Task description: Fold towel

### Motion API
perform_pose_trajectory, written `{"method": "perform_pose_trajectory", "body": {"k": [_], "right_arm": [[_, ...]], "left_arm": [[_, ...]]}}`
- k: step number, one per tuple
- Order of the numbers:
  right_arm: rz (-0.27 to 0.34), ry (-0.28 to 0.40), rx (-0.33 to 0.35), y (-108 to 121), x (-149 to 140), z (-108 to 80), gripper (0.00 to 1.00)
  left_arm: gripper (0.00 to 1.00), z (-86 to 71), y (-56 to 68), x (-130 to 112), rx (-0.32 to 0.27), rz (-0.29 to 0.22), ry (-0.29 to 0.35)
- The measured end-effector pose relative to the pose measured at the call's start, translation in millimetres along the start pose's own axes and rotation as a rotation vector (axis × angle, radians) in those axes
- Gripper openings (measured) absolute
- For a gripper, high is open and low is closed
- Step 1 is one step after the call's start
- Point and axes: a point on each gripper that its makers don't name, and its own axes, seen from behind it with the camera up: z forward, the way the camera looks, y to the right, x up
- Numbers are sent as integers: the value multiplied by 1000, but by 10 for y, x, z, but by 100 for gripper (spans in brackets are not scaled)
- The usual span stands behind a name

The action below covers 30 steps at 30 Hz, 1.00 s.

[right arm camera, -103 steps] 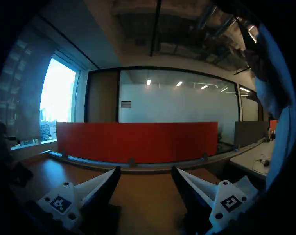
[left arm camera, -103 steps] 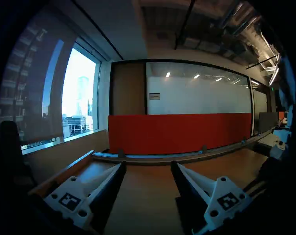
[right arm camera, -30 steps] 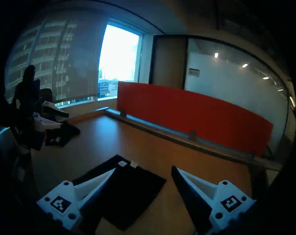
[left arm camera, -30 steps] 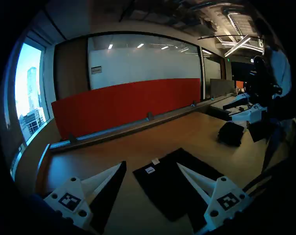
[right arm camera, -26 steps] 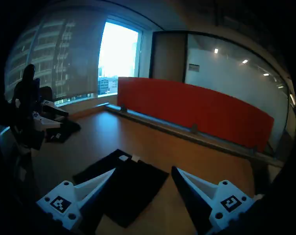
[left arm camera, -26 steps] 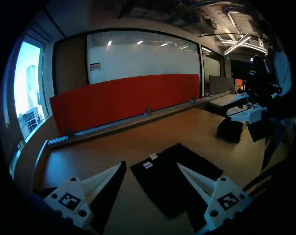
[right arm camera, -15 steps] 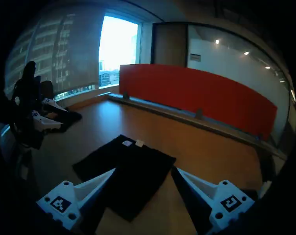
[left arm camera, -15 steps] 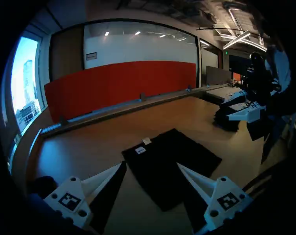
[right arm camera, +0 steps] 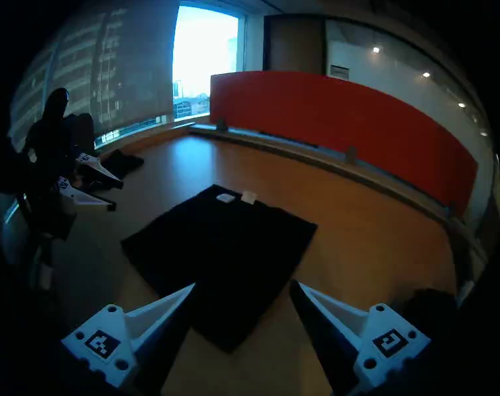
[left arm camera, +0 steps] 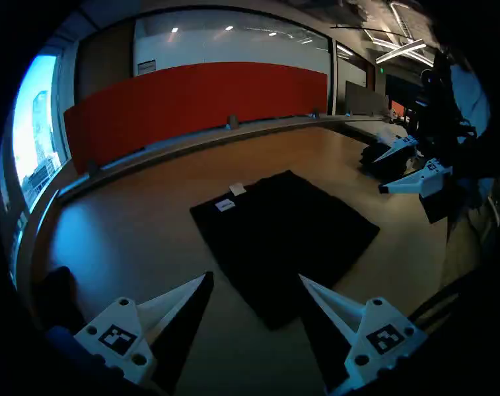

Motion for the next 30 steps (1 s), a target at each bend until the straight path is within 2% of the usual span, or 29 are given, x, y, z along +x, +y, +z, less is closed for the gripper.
{"method": "perform_pose_trajectory", "body": {"k": [12,21,30], "right_arm": [[-3,-96,34,-118,-507,182,100],[1,-166,51,-172,-852,222,100],[-3,-186,59,-168,-951,247,99]], "left_arm": [[84,176,87,-414,-43,6,-90],[84,252,165,-655,-73,10,-149],[84,291,209,-763,-90,21,-180]]}}
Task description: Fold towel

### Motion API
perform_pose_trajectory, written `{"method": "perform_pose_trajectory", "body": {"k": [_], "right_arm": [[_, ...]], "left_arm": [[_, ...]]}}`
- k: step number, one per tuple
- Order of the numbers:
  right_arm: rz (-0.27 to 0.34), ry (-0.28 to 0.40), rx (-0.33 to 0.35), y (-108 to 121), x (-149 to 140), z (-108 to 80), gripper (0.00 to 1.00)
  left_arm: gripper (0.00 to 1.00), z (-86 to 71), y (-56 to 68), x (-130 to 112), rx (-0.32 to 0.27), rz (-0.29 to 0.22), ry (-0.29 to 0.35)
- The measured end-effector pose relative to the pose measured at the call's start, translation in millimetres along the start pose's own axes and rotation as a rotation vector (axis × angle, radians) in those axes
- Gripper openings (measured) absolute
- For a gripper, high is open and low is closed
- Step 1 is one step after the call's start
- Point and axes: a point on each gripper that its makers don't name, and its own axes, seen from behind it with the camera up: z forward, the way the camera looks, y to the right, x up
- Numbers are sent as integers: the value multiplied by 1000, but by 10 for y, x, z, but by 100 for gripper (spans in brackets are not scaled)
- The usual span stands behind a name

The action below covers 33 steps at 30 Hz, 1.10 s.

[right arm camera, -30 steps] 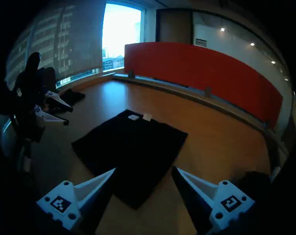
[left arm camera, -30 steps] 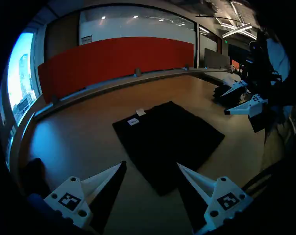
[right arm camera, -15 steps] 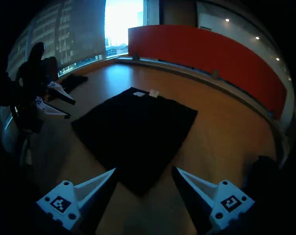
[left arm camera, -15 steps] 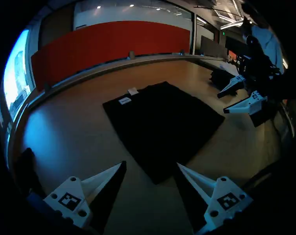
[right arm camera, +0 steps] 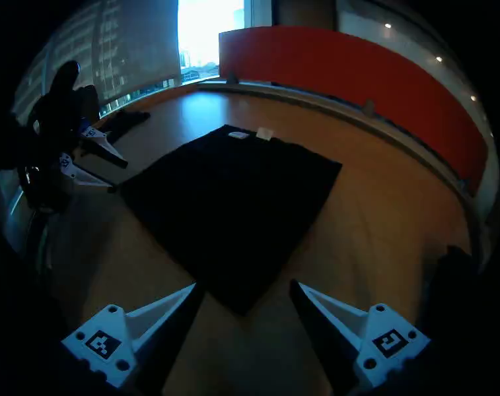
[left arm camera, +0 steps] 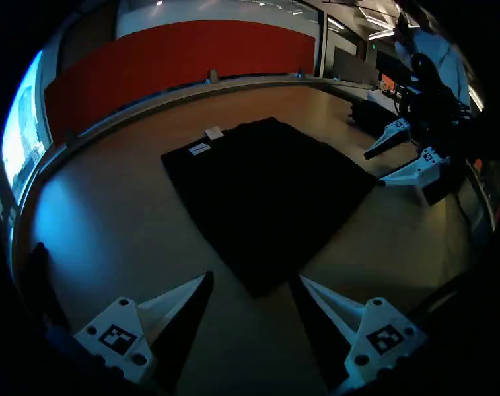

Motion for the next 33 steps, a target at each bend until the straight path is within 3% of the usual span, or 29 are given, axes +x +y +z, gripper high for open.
{"method": "perform_pose_trajectory", "body": {"k": [8,17,25,33], "right_arm": [[-14,-16,11,-12,-60,11,96],[-11,-31,29,-35,-124,29,83],[-15,-36,36,-32,-148,49,74],[-15,-35,33,-8,-148,51,61]], "left_arm": [[84,43,19,-56,-4,-6,-20],[84,77,76,-136,-19,-8,-42],[83,106,87,-147,-16,20,-49],[77,116,73,-145,-3,27,-59]]}}
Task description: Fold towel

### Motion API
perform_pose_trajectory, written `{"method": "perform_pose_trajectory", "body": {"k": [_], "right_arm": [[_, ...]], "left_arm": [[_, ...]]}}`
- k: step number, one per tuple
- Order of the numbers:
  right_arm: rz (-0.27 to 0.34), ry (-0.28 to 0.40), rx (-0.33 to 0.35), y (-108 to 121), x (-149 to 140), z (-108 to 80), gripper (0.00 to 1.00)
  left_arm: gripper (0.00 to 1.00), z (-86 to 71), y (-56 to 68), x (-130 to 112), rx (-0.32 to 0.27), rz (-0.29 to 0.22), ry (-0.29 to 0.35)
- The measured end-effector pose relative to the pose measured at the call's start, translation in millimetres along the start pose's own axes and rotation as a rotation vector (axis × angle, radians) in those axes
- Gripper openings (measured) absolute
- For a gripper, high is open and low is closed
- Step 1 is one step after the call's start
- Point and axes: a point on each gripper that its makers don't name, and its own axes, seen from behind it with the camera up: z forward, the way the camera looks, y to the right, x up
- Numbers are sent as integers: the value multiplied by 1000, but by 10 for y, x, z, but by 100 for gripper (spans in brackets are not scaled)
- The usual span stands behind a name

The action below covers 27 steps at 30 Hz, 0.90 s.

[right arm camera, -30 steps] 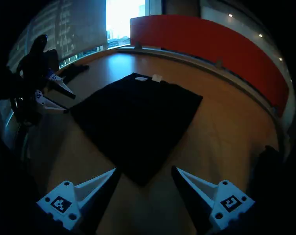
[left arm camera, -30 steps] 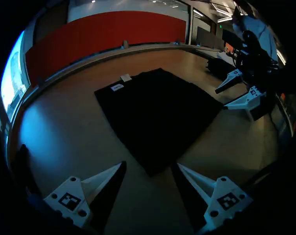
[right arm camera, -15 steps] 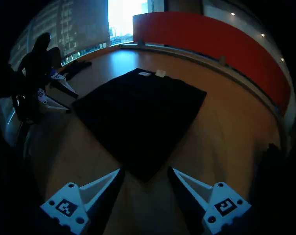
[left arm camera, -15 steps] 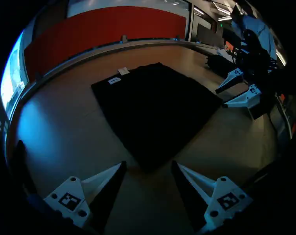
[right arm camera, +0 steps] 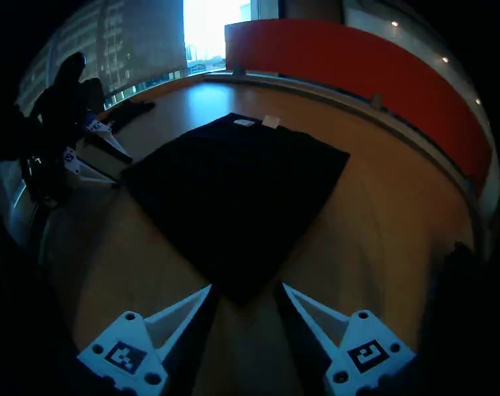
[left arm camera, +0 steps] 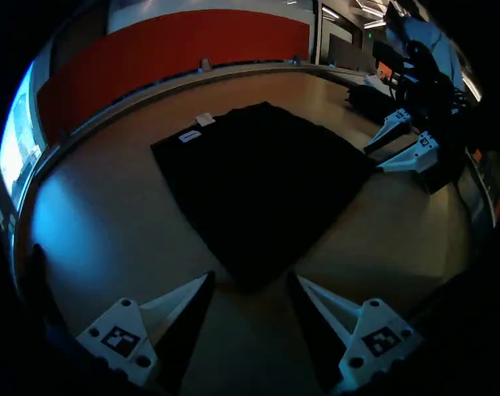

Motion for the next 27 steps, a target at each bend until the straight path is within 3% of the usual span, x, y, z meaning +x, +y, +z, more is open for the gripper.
{"method": "perform_pose_trajectory", "body": {"k": [4,8,10,14,20,22,27], "right_arm": [[-3,0,2,-8,-3,1,60],[-8,0,1,-15,-2,6,49],[-10,0,0,-14,-1,9,39],[-13,-1,0,-23,0,13,27],[-9,-2,5,-44,5,13,20],[-6,-2,7,-52,7,10,18],[12,4,18,-77,23,-3,13]], "left_arm": [[74,2,-10,3,8,-8,-1],[68,1,5,4,9,-6,-3],[63,4,22,4,7,-3,-6],[51,9,59,7,3,2,-13],[30,15,98,16,2,3,-20],[18,17,86,19,8,-4,-23],[14,17,56,27,14,-20,-23]]}}
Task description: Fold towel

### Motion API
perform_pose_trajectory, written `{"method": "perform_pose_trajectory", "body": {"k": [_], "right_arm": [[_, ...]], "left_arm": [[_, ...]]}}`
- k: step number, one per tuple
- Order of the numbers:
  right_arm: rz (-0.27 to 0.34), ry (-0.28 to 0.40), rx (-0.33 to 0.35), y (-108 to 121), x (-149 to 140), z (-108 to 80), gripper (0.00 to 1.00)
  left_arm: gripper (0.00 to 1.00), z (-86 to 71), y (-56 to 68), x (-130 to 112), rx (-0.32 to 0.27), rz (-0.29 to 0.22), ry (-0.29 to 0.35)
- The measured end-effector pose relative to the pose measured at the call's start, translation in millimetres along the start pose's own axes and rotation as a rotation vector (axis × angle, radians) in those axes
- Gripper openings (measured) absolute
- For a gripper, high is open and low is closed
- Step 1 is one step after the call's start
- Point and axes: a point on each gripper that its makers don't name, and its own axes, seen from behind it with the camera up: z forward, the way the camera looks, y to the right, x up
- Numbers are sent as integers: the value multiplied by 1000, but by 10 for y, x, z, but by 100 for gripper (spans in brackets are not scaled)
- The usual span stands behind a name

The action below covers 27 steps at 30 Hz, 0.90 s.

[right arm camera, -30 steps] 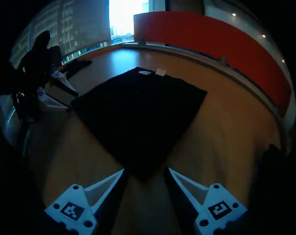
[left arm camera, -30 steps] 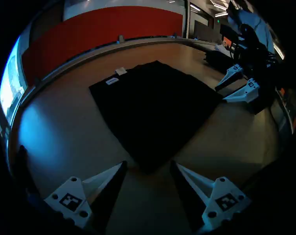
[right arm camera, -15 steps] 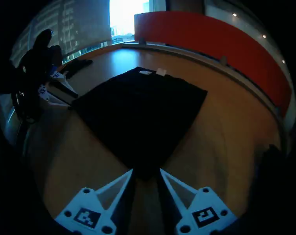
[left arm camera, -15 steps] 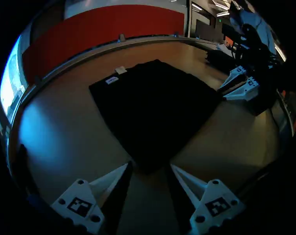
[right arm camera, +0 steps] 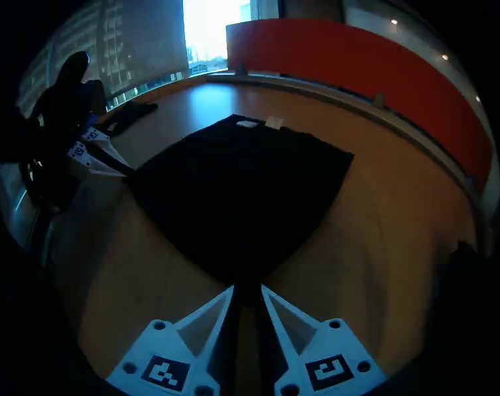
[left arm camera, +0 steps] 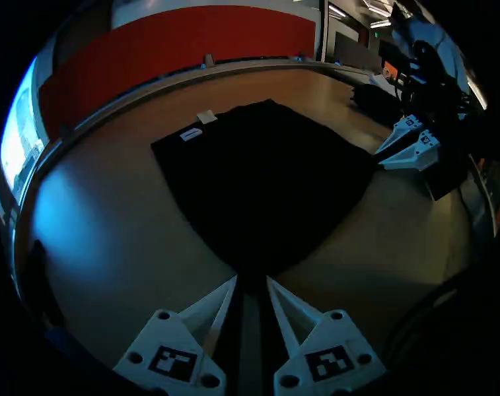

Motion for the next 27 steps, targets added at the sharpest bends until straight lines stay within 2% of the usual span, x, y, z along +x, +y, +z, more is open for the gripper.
{"method": "perform_pose_trajectory", "body": {"k": [27], "right_arm": [[-4,9,3,32,83,-38,12]], "left_arm": [[14,-8,26,25,-14,-13,1]]}}
